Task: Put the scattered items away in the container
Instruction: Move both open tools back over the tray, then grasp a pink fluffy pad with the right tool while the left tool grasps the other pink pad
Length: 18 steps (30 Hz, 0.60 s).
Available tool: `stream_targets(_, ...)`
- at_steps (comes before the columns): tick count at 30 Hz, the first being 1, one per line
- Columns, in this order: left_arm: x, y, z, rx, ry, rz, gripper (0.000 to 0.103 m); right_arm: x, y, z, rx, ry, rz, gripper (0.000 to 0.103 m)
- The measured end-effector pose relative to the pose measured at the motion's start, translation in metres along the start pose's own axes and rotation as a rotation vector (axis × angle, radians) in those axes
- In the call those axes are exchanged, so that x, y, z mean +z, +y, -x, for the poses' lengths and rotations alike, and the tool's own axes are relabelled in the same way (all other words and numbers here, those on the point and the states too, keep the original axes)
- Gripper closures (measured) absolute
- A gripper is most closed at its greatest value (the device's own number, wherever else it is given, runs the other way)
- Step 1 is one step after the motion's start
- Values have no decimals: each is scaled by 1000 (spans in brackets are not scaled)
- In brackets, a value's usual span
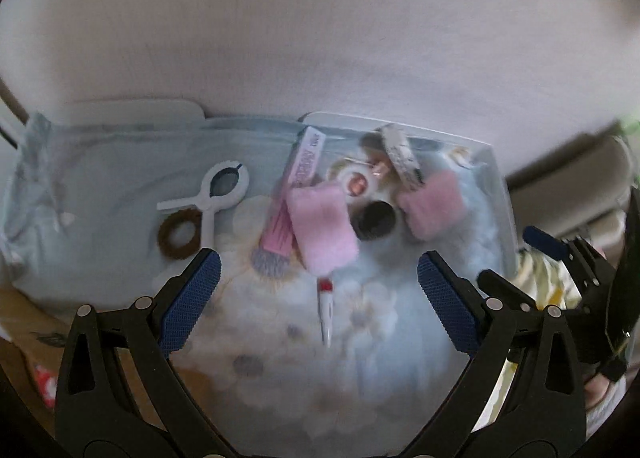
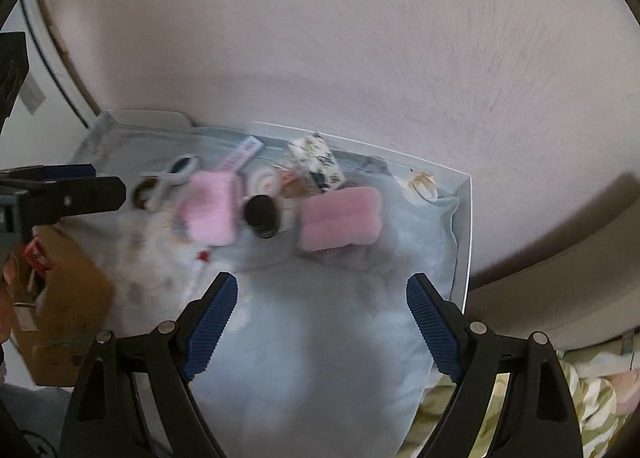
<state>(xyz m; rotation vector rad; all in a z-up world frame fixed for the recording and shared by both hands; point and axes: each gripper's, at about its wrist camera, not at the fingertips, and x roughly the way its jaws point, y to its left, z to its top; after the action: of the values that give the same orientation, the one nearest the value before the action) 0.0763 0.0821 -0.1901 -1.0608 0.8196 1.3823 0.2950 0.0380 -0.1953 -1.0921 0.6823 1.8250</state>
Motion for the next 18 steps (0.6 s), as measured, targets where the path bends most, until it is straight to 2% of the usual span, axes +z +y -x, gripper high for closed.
stream_targets(5,8,-2,-42,46,28,46,8,9,-19,-39,16,24,-5,19)
stream_targets(16,11,6,-82,95,41,71,9,16,-31,-89,87,39,-46,19)
stream_targets(18,9,7,-88,94,50,70,27,17,-31,-94,89,37,-44,19)
